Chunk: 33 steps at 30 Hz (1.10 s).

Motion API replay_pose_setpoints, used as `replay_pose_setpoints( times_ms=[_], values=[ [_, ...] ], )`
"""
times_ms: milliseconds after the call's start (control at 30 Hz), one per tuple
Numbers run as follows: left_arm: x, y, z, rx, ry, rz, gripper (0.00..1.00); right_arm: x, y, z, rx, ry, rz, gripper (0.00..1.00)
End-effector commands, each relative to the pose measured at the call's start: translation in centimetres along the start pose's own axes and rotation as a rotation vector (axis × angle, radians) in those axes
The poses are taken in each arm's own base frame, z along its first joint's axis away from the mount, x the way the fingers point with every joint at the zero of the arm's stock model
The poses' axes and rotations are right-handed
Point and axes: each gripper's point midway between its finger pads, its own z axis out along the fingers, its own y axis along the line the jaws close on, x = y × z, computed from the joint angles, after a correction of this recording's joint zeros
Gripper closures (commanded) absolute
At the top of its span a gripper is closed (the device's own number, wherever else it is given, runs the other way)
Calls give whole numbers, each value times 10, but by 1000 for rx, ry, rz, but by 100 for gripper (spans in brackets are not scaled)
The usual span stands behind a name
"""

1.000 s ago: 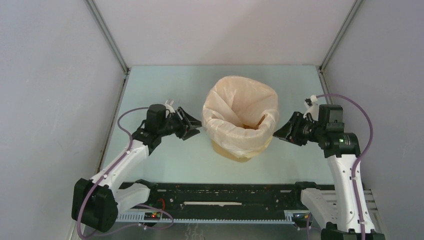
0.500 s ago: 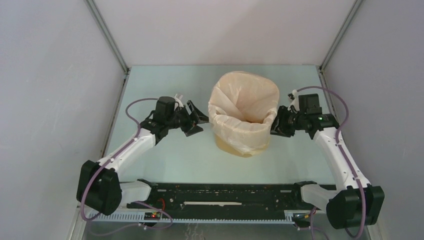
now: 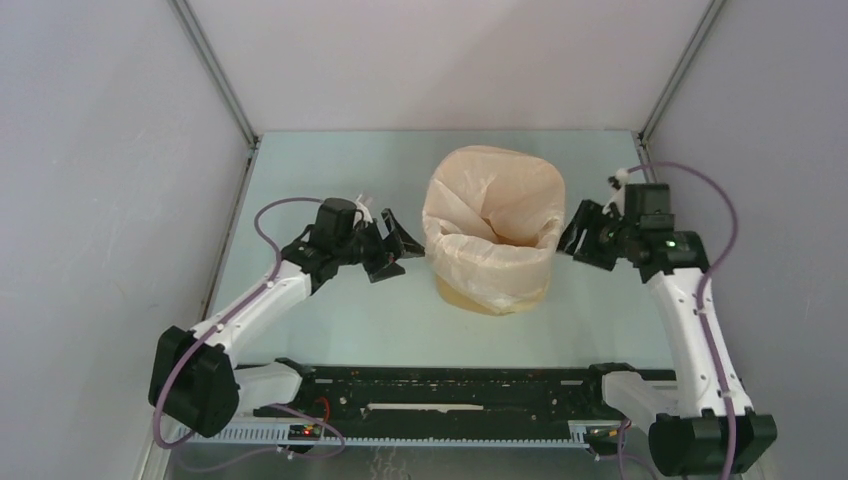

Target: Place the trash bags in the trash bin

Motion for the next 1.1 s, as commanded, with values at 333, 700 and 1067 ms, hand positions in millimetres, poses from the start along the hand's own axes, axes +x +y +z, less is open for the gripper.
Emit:
replay_pose_setpoints(
  times_ms=[333,700,1067],
  values=[
    [-7,-31,-55,25,-132,163,1,-102,127,-120,-90,-362,-318,25],
    [-4,-43,-70,71,-157,163,1,-98,168,12,152,-301,-461,31],
    [4,-37,-104,42,-231,226,0,-99,259,80,-215,-407,-451,29]
  ],
)
